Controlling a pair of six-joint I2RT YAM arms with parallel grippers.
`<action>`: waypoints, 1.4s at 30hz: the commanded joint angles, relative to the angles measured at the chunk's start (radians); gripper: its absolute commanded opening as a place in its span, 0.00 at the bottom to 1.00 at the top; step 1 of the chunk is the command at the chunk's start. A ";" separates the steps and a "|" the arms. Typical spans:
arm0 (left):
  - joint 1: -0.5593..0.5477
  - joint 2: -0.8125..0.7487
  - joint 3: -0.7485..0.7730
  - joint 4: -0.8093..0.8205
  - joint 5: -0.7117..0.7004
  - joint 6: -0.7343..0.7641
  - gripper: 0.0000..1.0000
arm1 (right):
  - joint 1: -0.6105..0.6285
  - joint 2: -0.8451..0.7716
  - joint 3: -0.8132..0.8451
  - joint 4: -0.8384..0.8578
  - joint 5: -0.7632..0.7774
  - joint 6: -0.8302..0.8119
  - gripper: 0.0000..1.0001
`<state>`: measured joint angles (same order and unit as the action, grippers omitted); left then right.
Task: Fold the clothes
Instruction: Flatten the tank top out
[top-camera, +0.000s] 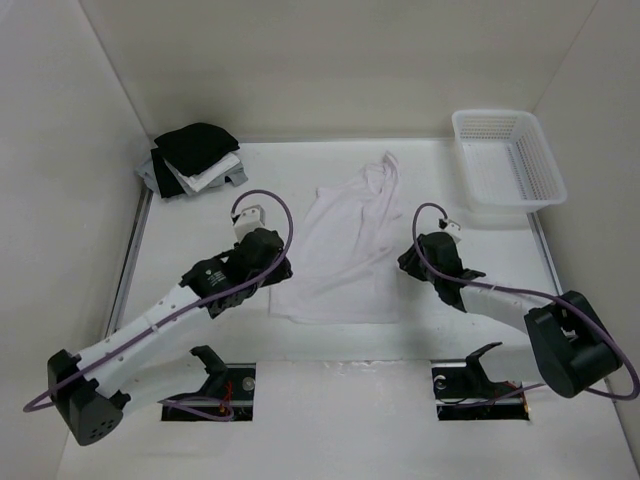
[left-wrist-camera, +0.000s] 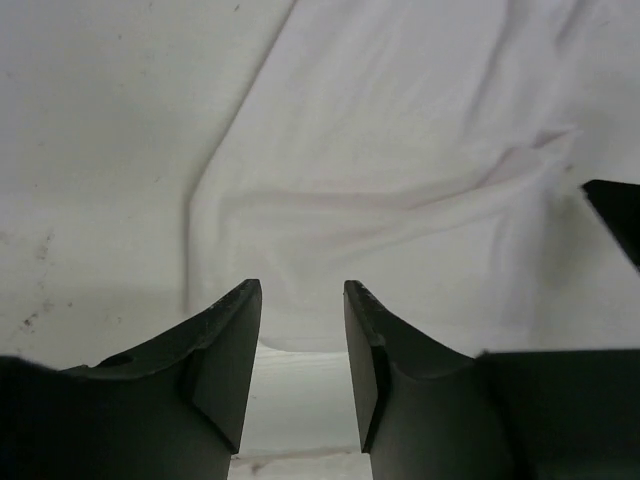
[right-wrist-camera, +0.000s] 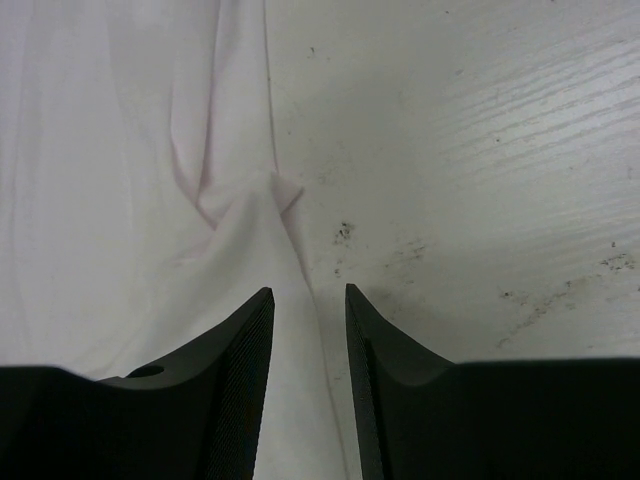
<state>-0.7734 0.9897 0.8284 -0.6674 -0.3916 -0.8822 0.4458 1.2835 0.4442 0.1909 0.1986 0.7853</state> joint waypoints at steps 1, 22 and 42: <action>-0.034 -0.051 0.063 -0.216 -0.099 -0.008 0.42 | -0.009 0.025 0.007 0.071 0.001 0.009 0.40; -0.014 -0.010 -0.448 0.325 0.036 -0.170 0.38 | 0.026 0.060 0.016 0.073 -0.028 0.026 0.36; 0.003 -0.146 -0.050 -0.331 -0.099 -0.035 0.41 | 0.023 0.169 0.053 0.116 -0.047 0.065 0.10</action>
<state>-0.7689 0.8600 0.7876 -0.8822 -0.4503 -0.9058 0.4652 1.4429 0.4656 0.2775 0.1219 0.8448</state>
